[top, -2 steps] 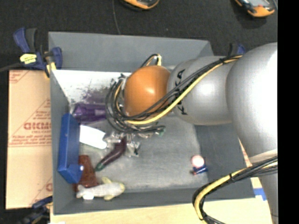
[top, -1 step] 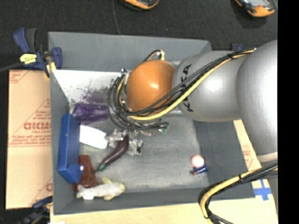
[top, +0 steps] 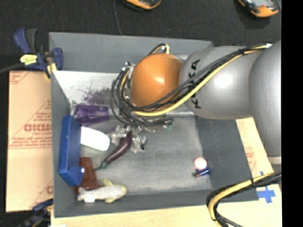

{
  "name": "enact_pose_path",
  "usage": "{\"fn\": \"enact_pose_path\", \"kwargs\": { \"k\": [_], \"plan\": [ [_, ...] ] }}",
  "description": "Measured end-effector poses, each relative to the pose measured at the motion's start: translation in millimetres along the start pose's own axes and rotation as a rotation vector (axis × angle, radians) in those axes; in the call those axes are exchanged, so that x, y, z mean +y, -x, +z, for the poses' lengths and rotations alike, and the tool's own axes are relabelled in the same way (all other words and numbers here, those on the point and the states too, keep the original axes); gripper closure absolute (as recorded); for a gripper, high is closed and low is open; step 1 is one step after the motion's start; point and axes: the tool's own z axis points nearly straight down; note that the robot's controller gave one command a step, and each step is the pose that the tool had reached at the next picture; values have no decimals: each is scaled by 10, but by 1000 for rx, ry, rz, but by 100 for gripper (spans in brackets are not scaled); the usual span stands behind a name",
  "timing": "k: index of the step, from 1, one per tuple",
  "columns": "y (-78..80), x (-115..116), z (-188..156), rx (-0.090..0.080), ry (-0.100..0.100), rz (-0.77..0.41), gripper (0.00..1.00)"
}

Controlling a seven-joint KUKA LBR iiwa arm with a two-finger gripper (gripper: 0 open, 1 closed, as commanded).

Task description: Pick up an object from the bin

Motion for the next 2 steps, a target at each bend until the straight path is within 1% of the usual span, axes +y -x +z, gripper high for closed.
{"fn": "enact_pose_path", "kwargs": {
  "k": [1,2],
  "plan": [
    [1,-9,-107,-2,-2,3,100],
    [-13,10,-408,4,7,5,100]
  ]
}}
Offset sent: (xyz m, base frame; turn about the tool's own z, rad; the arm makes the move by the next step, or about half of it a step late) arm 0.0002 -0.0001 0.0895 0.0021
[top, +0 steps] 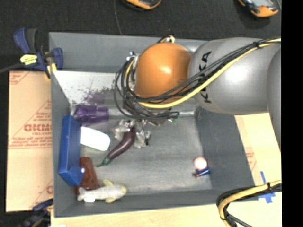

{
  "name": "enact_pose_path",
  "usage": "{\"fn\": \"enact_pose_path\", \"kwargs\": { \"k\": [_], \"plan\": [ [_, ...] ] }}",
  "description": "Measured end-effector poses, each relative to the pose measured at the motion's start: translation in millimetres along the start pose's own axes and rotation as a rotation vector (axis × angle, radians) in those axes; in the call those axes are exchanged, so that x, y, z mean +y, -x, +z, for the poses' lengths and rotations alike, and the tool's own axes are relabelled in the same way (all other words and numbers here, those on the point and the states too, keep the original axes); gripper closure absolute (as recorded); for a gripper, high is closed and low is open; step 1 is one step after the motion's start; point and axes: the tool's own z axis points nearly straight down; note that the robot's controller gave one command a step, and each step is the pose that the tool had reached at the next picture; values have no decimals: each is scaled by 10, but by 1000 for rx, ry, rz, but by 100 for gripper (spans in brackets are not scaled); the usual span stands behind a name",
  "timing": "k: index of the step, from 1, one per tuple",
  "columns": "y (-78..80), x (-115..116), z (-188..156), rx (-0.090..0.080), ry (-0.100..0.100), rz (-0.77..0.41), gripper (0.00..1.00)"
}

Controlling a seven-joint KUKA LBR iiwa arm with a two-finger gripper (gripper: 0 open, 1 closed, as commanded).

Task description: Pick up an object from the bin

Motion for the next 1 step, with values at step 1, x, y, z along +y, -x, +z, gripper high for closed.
{"fn": "enact_pose_path", "kwargs": {
  "k": [1],
  "plan": [
    [20,-27,-321,-9,-10,3,100]
  ]
}}
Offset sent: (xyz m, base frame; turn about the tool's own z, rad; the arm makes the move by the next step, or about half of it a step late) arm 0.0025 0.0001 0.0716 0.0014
